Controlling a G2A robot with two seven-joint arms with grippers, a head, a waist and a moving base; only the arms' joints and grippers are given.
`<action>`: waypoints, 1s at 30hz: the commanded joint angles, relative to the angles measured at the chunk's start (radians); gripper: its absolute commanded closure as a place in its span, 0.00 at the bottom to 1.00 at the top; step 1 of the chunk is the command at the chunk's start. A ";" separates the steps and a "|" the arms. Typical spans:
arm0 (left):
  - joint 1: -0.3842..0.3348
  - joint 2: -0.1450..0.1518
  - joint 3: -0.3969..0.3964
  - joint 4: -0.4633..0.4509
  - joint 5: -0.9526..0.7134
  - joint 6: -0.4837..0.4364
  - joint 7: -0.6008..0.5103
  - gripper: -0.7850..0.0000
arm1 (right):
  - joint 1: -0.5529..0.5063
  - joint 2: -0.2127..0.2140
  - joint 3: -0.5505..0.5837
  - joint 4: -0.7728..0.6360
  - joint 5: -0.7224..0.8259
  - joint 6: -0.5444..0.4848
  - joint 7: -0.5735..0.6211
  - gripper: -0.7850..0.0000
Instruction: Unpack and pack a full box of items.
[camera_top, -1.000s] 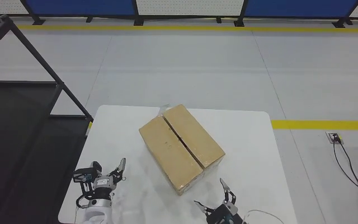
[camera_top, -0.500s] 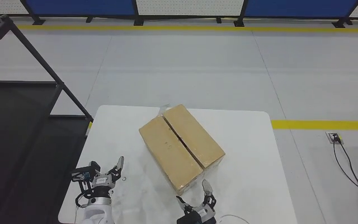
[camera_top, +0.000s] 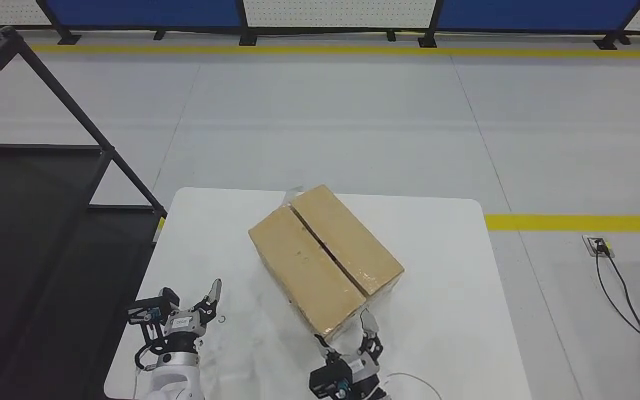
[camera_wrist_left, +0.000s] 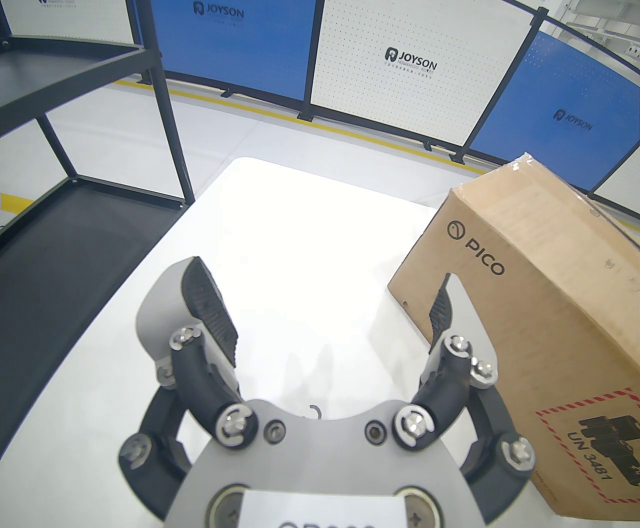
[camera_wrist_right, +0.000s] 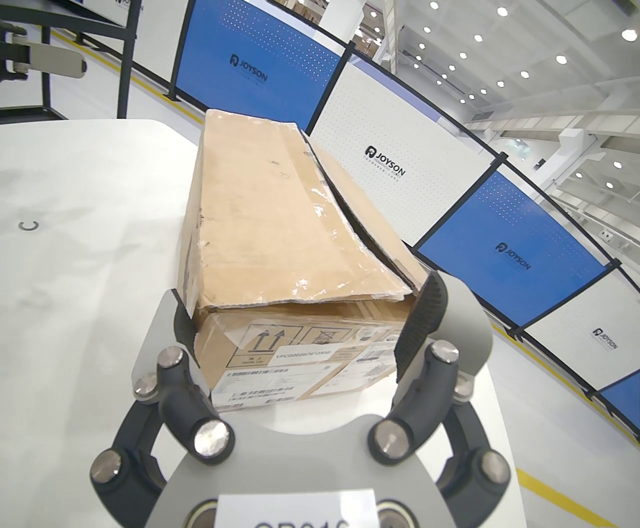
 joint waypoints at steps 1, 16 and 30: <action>0.000 0.000 0.000 0.000 0.000 0.000 0.000 0.00 | -0.009 0.001 0.020 -0.006 0.003 0.007 -0.001 0.00; 0.000 0.000 0.000 0.000 0.000 0.000 0.000 0.00 | -0.054 0.013 0.174 -0.061 0.067 -0.065 0.007 0.00; 0.000 0.000 0.000 0.000 0.000 0.000 0.000 0.00 | -0.074 0.036 0.352 -0.126 0.161 -0.279 0.044 0.00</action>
